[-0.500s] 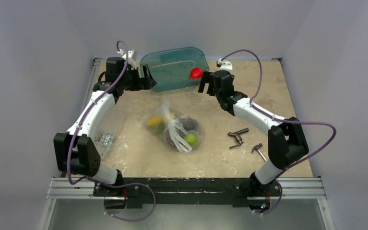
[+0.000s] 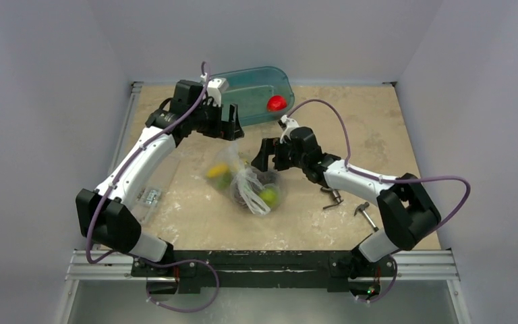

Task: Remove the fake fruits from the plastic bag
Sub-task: Untie the plastic bag at the center of the board.

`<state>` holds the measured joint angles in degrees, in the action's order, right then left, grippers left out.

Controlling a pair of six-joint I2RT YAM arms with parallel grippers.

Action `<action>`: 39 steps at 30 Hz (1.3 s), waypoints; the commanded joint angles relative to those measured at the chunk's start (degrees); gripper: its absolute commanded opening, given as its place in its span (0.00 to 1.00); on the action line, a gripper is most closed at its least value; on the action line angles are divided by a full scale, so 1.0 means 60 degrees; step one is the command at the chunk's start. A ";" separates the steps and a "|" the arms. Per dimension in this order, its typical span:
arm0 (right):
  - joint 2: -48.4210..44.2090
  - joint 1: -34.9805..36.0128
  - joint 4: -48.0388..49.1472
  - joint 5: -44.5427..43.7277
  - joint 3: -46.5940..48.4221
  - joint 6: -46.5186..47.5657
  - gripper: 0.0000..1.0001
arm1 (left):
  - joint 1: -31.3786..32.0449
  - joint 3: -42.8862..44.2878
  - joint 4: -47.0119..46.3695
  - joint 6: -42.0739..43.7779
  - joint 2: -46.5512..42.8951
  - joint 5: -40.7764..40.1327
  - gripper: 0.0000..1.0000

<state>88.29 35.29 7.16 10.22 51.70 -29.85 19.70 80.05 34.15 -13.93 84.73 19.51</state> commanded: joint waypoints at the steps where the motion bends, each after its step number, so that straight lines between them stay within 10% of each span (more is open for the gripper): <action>1: -0.0745 0.0266 0.1090 0.1083 -0.0525 0.0314 0.99 | 0.0392 0.0811 0.1163 0.0447 0.0083 -0.0219 0.98; 17: -0.1606 0.0866 0.4157 0.2139 -0.2336 -0.0046 0.79 | 0.1342 0.1369 0.2281 0.1365 -0.0061 -0.0538 0.48; 23: -0.0894 0.0979 0.4917 0.2103 -0.2300 -0.0210 0.71 | 0.1431 0.1340 0.2408 0.1590 -0.0193 -0.0872 0.49; 27: -0.0430 0.1034 0.5273 0.2001 -0.2282 -0.0269 0.60 | 0.1458 0.1404 0.2578 0.1569 -0.0013 -0.1258 0.66; 33: -0.0289 0.1042 0.6238 0.2069 -0.2540 -0.0592 0.03 | 0.1657 0.1542 0.2859 0.1632 0.0392 -0.1109 0.66; 39: -0.1130 0.1047 0.7045 0.0464 -0.3479 -0.1174 0.00 | 0.1810 0.1722 0.3073 0.1610 0.0748 -0.0845 0.73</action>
<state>86.43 41.39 41.82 20.53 34.85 -34.02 29.85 87.77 51.44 -4.91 88.40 13.37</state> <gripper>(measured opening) 0.007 0.713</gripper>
